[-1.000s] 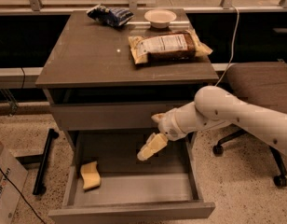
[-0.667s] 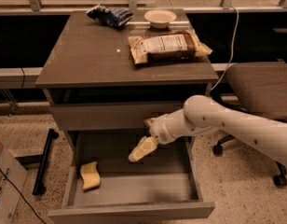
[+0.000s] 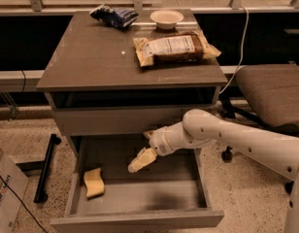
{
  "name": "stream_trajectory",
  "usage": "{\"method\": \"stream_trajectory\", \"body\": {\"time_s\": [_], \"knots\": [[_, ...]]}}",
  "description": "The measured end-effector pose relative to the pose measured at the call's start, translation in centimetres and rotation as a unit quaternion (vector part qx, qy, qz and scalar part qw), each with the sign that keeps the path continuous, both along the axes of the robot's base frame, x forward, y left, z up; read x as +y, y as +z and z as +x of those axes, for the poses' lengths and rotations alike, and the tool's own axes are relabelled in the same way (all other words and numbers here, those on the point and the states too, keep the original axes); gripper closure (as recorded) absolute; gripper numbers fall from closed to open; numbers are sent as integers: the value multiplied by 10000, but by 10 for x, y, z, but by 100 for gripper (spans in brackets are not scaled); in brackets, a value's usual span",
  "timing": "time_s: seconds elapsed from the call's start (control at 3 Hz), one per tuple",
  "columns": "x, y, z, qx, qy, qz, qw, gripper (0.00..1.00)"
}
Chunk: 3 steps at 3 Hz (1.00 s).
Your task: Pick sponge from middle drawer and place on counter
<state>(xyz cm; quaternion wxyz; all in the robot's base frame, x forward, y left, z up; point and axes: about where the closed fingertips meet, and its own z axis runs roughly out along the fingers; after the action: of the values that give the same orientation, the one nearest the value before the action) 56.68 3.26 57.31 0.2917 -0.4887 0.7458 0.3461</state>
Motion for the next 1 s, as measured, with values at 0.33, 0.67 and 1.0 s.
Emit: {"method": "stream_trajectory", "body": {"time_s": [0.33, 0.67, 1.0], "knots": [[3, -5, -4, -38, 54, -200, 9998, 0], [17, -27, -4, -149, 164, -60, 9997, 0], [43, -67, -7, -78, 437, 217, 9988, 0]]}}
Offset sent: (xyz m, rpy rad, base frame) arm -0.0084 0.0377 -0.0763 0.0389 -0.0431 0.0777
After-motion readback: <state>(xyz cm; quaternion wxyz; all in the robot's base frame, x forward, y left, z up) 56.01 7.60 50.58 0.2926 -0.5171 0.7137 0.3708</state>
